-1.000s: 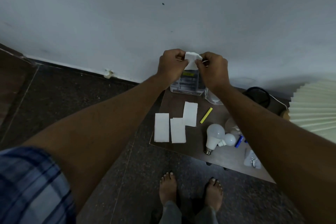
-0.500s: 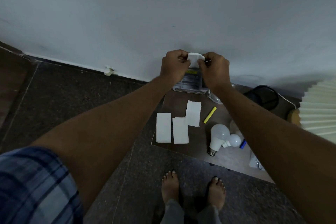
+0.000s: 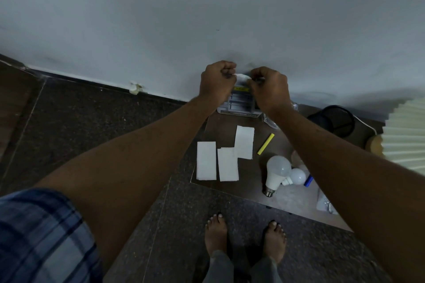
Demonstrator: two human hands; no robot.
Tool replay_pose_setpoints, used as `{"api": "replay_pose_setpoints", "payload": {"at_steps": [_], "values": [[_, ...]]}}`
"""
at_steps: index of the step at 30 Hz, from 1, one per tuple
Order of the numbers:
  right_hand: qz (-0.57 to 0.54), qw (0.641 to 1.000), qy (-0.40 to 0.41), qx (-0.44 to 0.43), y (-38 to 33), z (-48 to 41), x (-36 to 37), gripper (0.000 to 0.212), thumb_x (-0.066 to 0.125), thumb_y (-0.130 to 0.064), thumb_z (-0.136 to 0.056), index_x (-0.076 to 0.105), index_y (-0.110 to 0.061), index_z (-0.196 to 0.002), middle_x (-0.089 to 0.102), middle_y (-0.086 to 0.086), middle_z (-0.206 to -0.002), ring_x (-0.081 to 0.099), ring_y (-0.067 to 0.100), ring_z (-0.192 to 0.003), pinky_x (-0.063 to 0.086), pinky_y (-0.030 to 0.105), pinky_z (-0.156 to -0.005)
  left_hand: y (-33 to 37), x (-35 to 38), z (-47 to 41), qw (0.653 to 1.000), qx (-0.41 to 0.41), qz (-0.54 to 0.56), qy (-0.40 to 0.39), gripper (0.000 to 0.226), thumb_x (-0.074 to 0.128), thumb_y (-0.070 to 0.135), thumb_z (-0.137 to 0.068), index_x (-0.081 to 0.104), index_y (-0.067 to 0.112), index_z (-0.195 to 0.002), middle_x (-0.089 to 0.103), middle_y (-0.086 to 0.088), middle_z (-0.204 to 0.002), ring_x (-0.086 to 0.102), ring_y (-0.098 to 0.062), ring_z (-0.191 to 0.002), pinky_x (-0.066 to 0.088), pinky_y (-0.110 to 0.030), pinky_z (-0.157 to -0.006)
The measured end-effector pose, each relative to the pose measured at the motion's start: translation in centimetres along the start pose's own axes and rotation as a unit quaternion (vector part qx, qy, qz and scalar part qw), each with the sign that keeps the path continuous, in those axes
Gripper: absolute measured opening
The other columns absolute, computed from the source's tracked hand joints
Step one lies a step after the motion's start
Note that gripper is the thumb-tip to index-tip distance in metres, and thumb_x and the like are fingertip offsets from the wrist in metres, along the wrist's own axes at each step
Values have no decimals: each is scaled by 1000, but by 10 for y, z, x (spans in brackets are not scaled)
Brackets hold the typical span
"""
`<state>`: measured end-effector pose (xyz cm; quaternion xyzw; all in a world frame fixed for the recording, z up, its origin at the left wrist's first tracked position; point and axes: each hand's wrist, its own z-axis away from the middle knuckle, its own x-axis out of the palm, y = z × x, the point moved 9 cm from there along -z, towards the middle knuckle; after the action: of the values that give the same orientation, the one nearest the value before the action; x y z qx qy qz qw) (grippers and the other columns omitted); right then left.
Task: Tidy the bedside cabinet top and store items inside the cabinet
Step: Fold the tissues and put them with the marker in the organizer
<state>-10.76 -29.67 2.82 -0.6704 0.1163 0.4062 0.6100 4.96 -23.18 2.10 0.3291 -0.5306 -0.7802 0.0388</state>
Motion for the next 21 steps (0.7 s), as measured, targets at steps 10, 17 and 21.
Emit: {"api": "replay_pose_setpoints", "payload": {"at_steps": [10, 17, 21], "values": [[-6, 999, 50, -20, -15, 16, -18, 16, 68, -21, -92, 73, -15, -107, 74, 1, -108, 68, 16, -96, 58, 35, -88, -8, -15, 16, 998, -10, 45, 40, 26, 70, 5, -88, 75, 10, -113, 76, -3, -106, 72, -12, -96, 59, -22, -89], [-14, 999, 42, -10, -18, 56, -11, 17, 72, -26, -90, 72, -16, -103, 73, -1, -104, 68, 13, -89, 57, 27, -75, -31, -25, 65, 995, -33, 76, 59, 20, 69, 4, -90, 75, 10, -107, 76, 1, -100, 72, -10, -89, 60, -21, -78], [-27, 999, 17, -13, -14, 78, 4, 13, 71, -26, -91, 70, -20, -102, 74, -2, -97, 70, 14, -80, 59, 28, -70, -59, -34, 90, 994, -51, 74, 55, 21, 69, 5, -90, 75, 11, -110, 76, 0, -101, 73, -8, -93, 60, -22, -84]]}}
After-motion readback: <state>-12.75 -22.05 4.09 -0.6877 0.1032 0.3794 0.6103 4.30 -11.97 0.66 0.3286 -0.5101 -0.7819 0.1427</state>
